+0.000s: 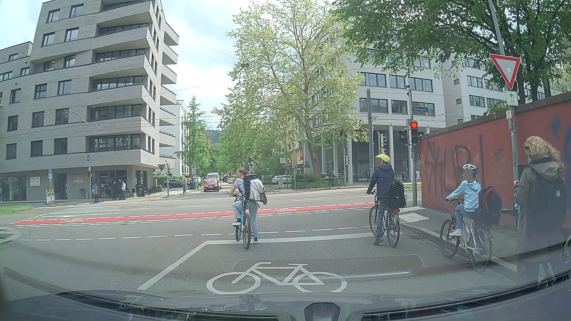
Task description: Follow the waypoints while adhering to traffic rules and regulations
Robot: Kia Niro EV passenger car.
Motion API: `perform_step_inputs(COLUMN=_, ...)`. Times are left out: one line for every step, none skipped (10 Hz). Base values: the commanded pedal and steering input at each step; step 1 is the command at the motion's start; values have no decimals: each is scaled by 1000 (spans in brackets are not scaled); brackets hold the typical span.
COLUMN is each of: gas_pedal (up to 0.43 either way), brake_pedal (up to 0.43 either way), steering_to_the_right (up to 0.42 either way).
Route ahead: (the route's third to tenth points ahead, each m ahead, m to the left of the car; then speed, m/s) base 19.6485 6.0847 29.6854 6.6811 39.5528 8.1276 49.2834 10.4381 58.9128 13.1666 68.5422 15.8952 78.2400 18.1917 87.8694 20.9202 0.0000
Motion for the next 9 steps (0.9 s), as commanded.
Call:
perform_step_inputs(gas_pedal=0, brake_pedal=268, steering_to_the_right=-11)
perform_step_inputs(gas_pedal=0, brake_pedal=268, steering_to_the_right=-12)
perform_step_inputs(gas_pedal=0, brake_pedal=268, steering_to_the_right=-11)
perform_step_inputs(gas_pedal=0, brake_pedal=268, steering_to_the_right=-12)
perform_step_inputs(gas_pedal=0, brake_pedal=268, steering_to_the_right=-12)
perform_step_inputs(gas_pedal=0, brake_pedal=262, steering_to_the_right=-11)
perform_step_inputs(gas_pedal=0, brake_pedal=268, steering_to_the_right=-12)
perform_step_inputs(gas_pedal=0, brake_pedal=268, steering_to_the_right=-12)
perform_step_inputs(gas_pedal=0, brake_pedal=268, steering_to_the_right=-11)
